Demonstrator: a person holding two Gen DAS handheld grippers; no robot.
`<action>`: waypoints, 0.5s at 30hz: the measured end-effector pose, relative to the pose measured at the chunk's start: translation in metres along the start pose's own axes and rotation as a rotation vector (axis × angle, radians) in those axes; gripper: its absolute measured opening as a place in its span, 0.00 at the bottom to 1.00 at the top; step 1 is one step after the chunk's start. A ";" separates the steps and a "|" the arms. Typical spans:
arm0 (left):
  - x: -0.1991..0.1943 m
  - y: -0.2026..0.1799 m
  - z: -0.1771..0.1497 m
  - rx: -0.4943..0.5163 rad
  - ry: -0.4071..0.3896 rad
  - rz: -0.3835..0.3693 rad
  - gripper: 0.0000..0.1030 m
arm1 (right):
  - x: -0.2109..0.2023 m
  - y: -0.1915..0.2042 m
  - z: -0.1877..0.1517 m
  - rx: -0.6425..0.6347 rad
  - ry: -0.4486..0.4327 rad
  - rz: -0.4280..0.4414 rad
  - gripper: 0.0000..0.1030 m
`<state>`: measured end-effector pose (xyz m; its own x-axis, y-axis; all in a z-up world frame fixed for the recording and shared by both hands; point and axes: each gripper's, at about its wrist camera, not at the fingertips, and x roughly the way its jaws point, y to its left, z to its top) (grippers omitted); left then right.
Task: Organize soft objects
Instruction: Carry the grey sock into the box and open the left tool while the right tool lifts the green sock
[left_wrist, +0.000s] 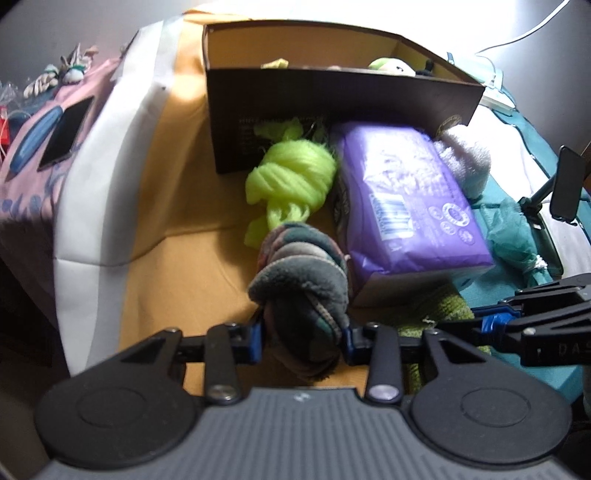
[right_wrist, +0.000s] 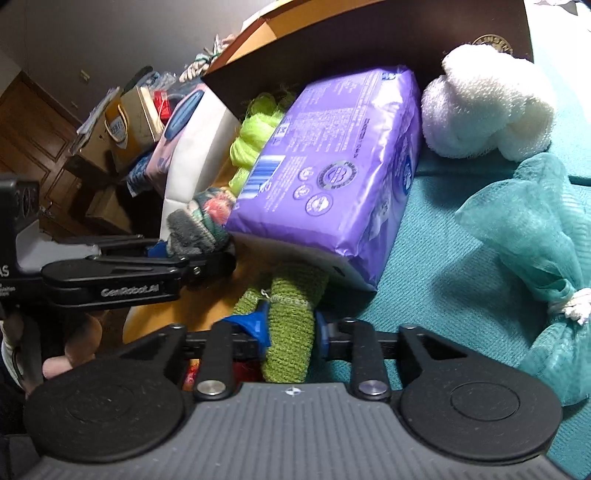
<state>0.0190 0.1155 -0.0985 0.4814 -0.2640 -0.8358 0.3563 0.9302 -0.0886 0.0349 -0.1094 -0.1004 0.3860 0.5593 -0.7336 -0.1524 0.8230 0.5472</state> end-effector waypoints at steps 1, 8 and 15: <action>-0.006 -0.001 0.001 0.006 -0.012 -0.003 0.39 | -0.002 -0.002 0.000 0.008 -0.004 0.003 0.00; -0.046 -0.001 0.013 0.016 -0.108 -0.056 0.39 | -0.032 -0.019 -0.006 0.082 -0.029 0.046 0.00; -0.062 -0.010 0.046 0.027 -0.199 -0.130 0.39 | -0.070 -0.039 -0.008 0.185 -0.124 0.052 0.00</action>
<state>0.0219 0.1109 -0.0207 0.5770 -0.4290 -0.6950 0.4460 0.8784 -0.1720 0.0067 -0.1797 -0.0738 0.4926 0.5743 -0.6539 -0.0098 0.7550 0.6557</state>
